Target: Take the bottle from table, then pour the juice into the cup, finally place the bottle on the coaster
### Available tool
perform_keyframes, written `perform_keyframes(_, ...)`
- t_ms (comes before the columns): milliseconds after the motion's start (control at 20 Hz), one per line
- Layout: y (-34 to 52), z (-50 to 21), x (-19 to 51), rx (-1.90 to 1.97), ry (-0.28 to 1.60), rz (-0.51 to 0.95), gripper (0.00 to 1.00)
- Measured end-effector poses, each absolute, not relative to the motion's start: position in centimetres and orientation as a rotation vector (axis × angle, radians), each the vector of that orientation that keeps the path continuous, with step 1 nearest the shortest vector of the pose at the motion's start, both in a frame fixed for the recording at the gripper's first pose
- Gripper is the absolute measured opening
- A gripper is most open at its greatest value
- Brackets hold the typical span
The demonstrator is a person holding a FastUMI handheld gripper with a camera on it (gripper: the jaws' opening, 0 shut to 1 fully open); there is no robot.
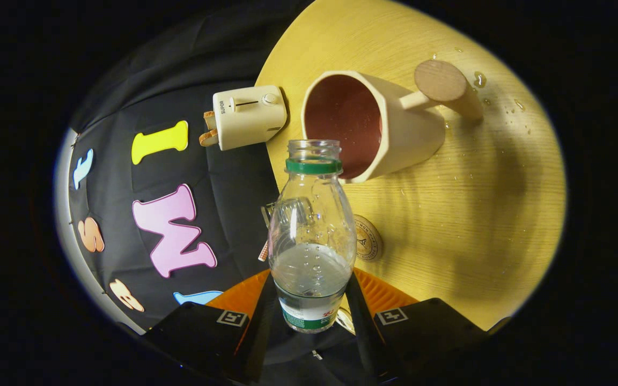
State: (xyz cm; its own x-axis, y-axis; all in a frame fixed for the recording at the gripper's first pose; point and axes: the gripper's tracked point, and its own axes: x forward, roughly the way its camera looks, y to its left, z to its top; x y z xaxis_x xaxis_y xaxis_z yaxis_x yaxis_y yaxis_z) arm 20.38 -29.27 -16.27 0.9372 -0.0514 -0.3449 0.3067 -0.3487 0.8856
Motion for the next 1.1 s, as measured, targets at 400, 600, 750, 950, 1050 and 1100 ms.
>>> perform_keyframes(400,-29.8,-16.0,20.5,1.97,0.176,-0.379,0.72)
perform_keyframes(600,-29.8,-15.7,20.7,2.007,0.173,-0.374,0.72)
perform_keyframes(750,-30.0,-15.6,20.7,2.027,0.176,-0.371,0.72)
perform_keyframes(950,-30.2,-15.4,20.9,2.061,0.172,-0.367,0.72)
perform_keyframes(1050,-30.2,-15.2,20.9,2.081,0.171,-0.365,0.72)
perform_keyframes(1100,-30.2,-15.1,20.9,2.091,0.169,-0.365,0.72)
